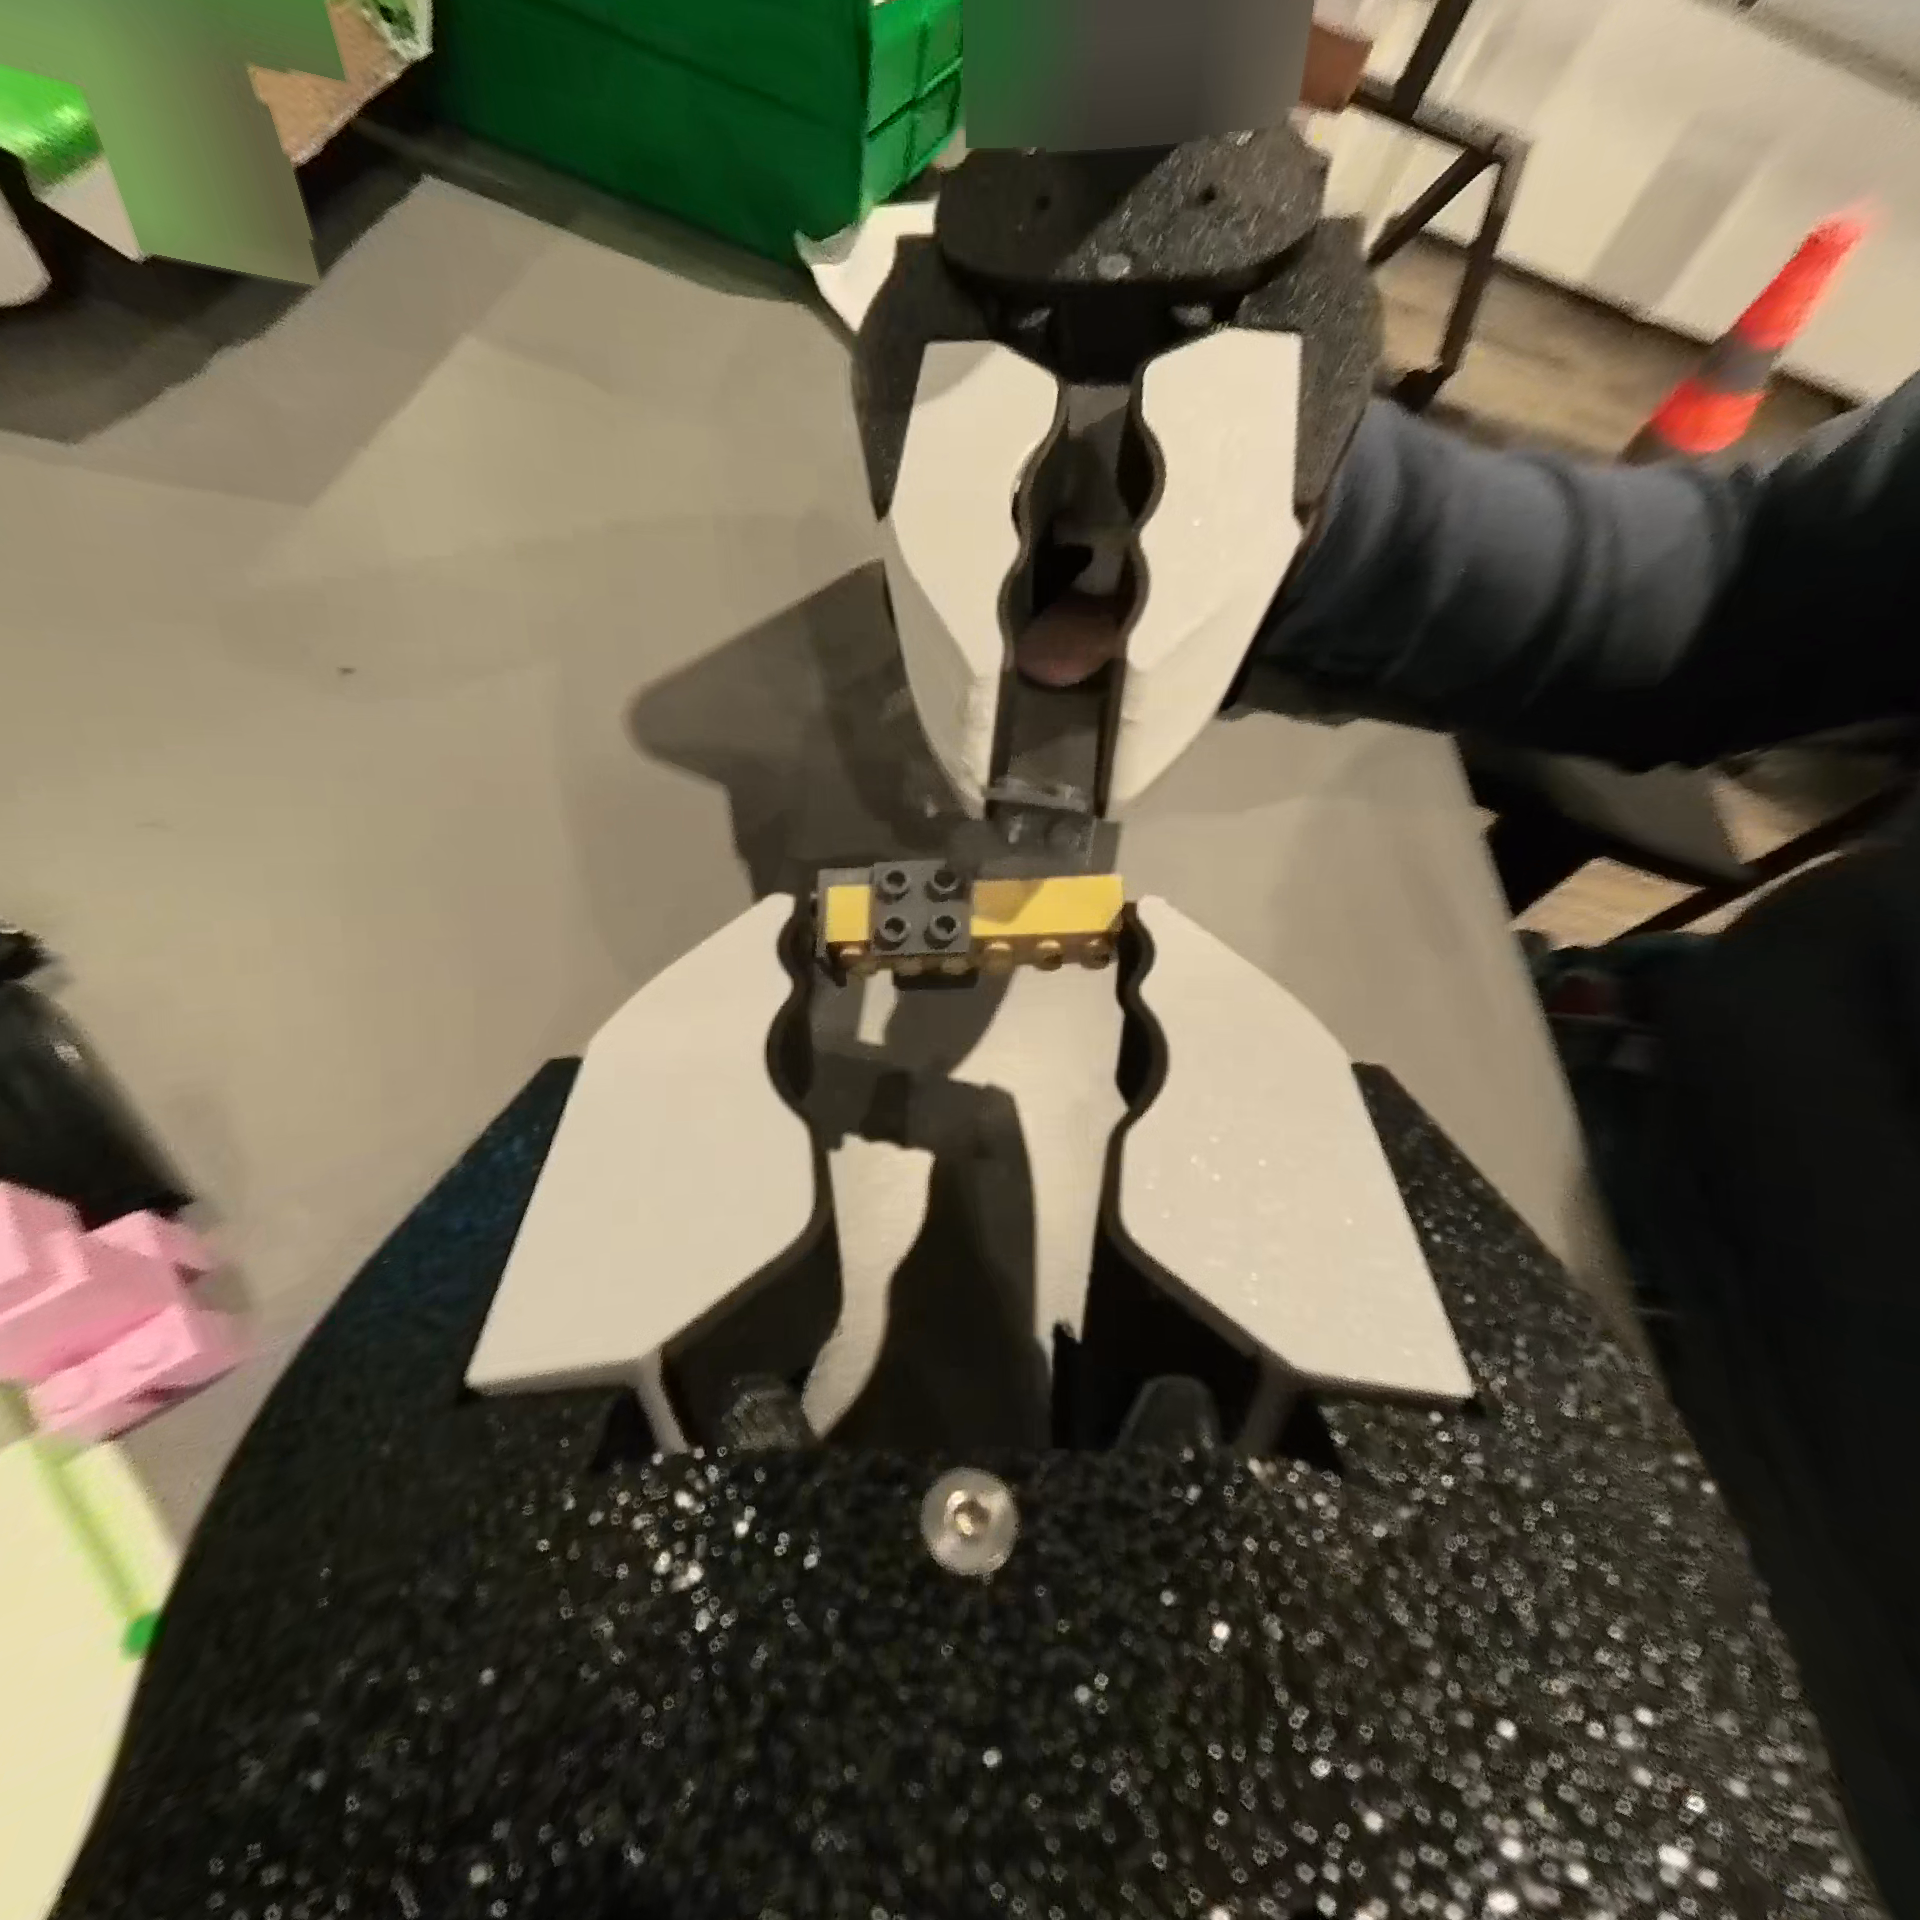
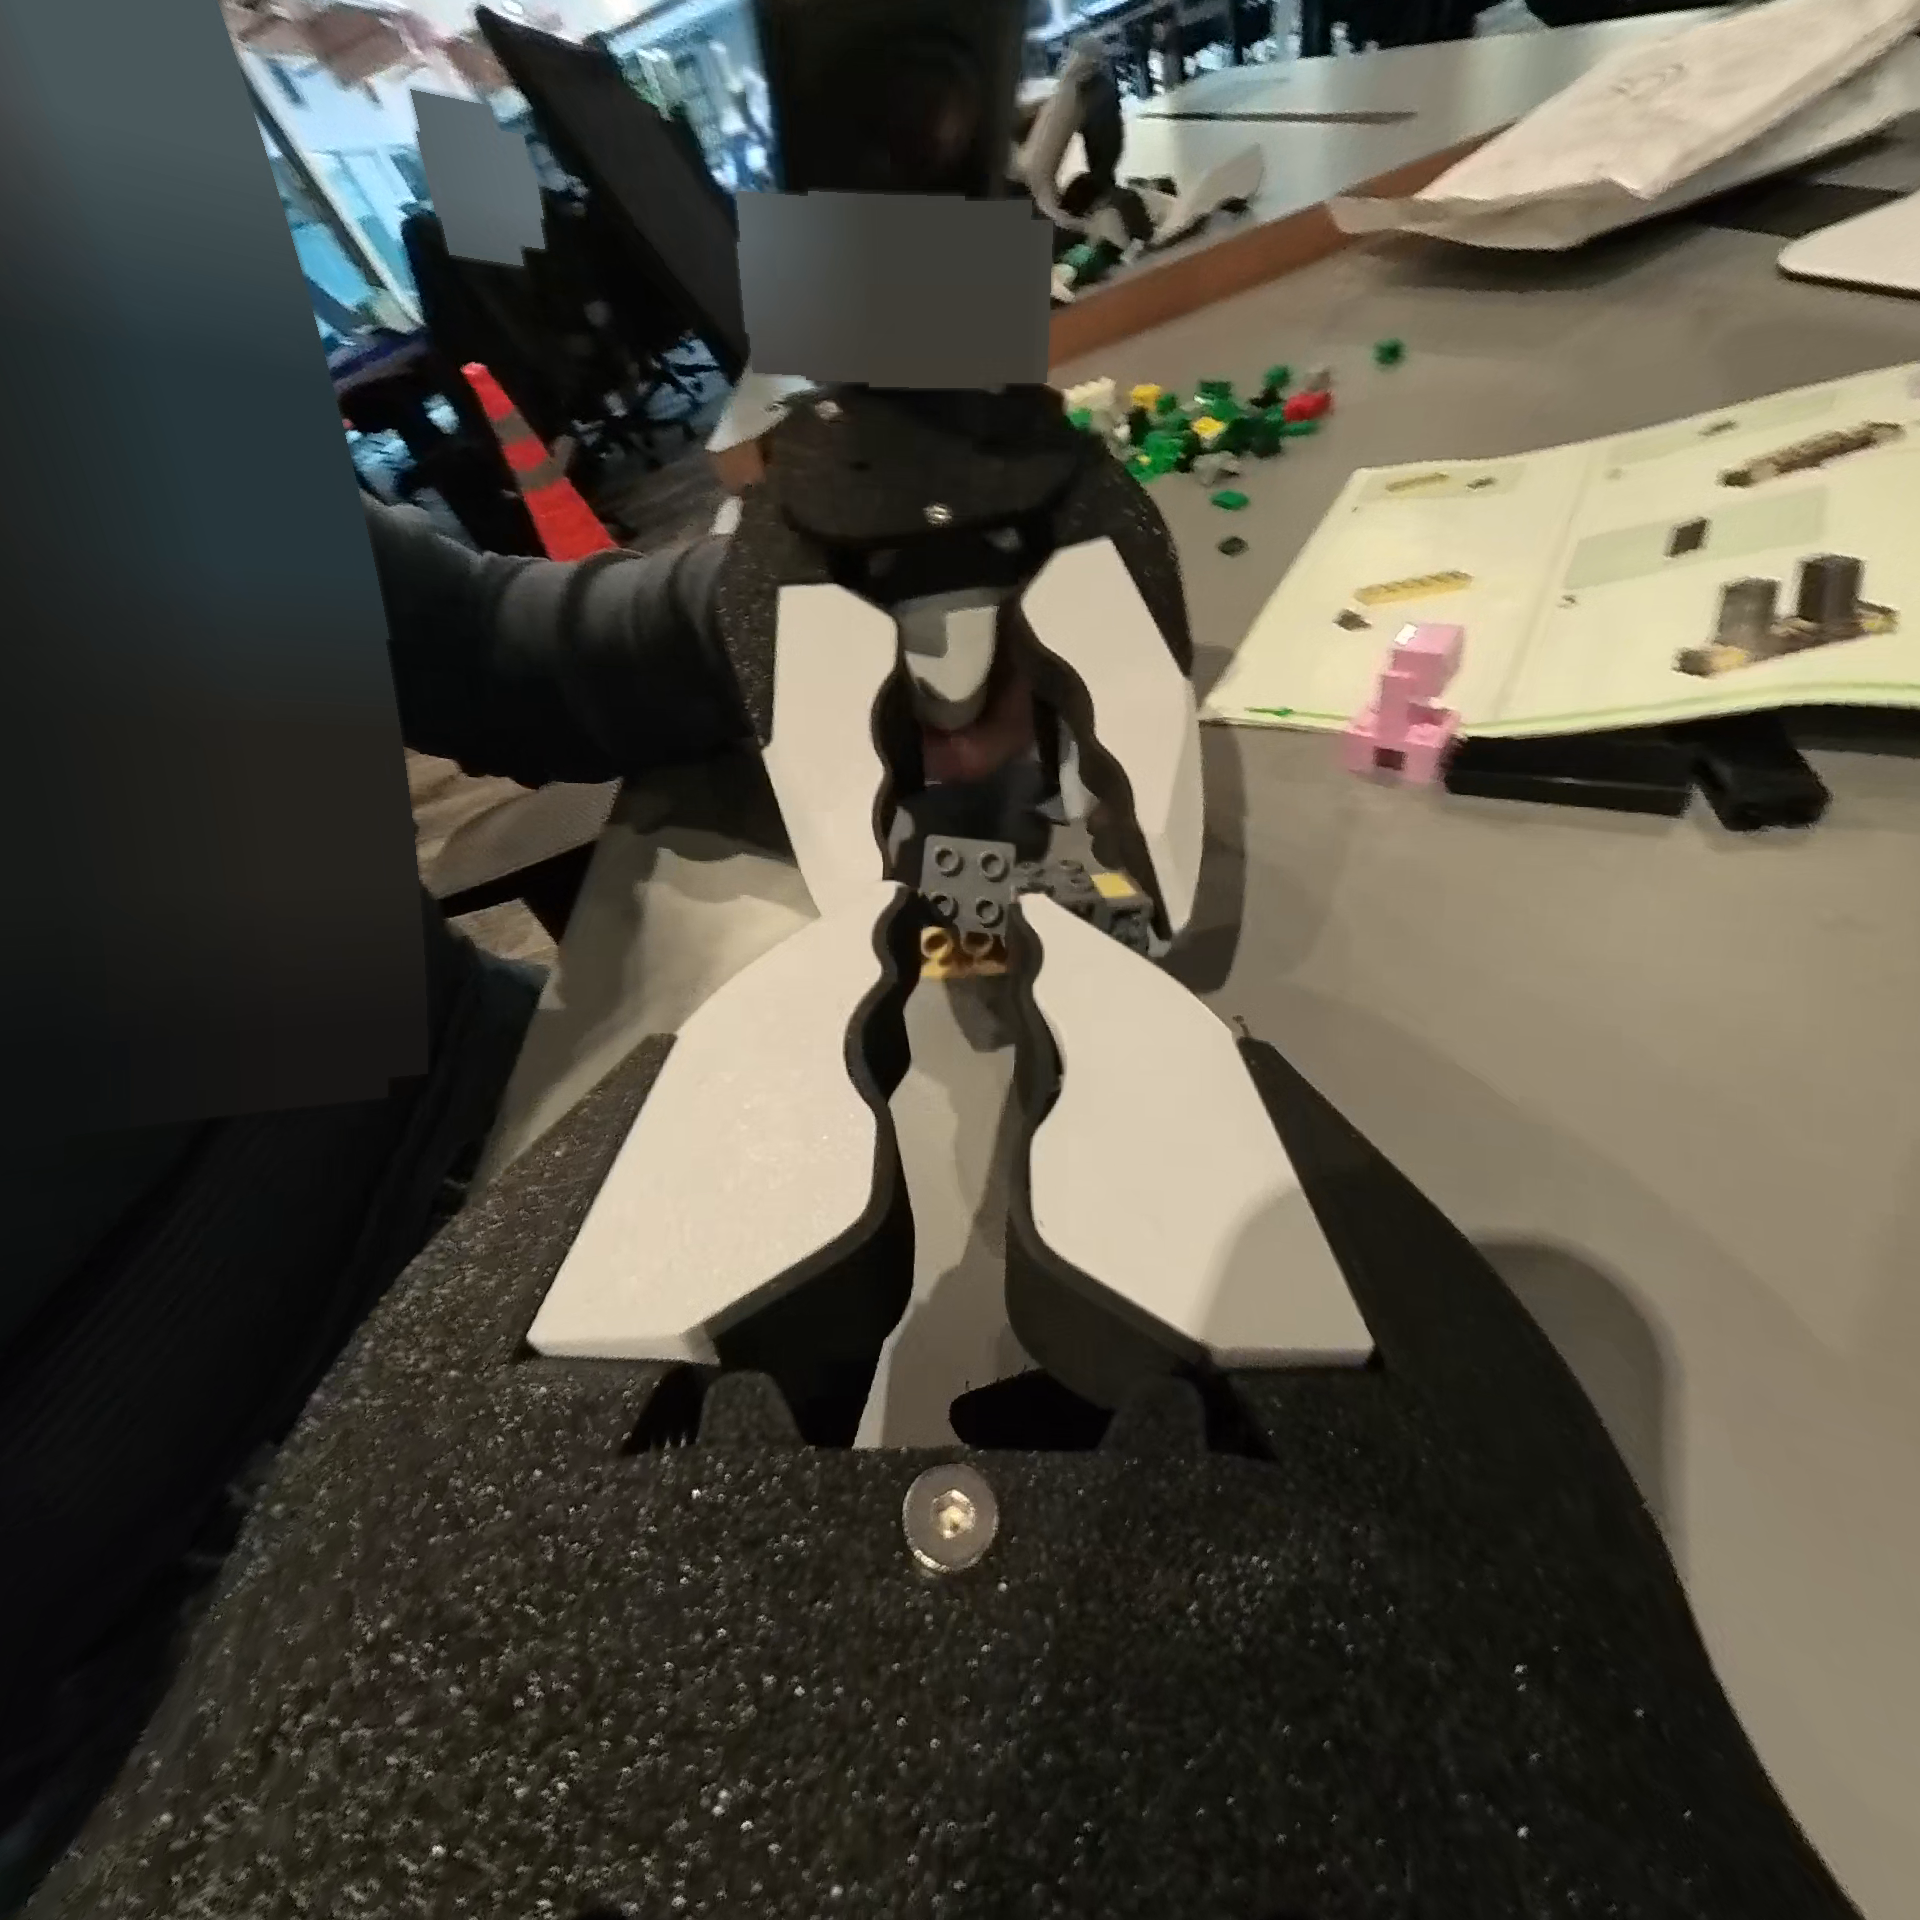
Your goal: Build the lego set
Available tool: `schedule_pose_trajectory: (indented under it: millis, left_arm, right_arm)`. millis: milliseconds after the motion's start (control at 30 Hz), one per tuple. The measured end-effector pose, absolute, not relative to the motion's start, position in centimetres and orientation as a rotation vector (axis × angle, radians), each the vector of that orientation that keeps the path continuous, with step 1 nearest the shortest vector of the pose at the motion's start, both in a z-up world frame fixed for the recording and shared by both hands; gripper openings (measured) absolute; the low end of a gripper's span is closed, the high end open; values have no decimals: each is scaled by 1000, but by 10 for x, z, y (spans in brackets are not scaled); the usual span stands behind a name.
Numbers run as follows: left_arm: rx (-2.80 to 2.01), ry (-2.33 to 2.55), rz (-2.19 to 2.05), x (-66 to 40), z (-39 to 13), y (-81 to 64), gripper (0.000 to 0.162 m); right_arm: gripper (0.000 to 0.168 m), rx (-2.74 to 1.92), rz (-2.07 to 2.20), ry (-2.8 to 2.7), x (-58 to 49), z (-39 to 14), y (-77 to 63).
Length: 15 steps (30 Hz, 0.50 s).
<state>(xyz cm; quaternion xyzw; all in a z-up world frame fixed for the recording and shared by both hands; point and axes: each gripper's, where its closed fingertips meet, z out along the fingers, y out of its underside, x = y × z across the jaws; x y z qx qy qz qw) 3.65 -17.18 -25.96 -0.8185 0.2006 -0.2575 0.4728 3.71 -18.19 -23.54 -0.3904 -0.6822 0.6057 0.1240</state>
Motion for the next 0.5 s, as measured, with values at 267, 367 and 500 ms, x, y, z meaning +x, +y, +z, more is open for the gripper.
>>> schedule_pose_trajectory:
  millis: [267,367,500]
  left_arm:
    - [-1989,433,-841,44,-253,-178,56]
    - [-1995,428,-877,45,-252,-180,56]
    - [-2030,478,-834,47,-256,-183,56]
  right_arm:
    - [15,-1127,1831,-2000,40,-233,-186]
    - [15,-1124,1802,-2048,43,-236,-187]
    - [15,-1098,1718,-2116,44,-239,-191]
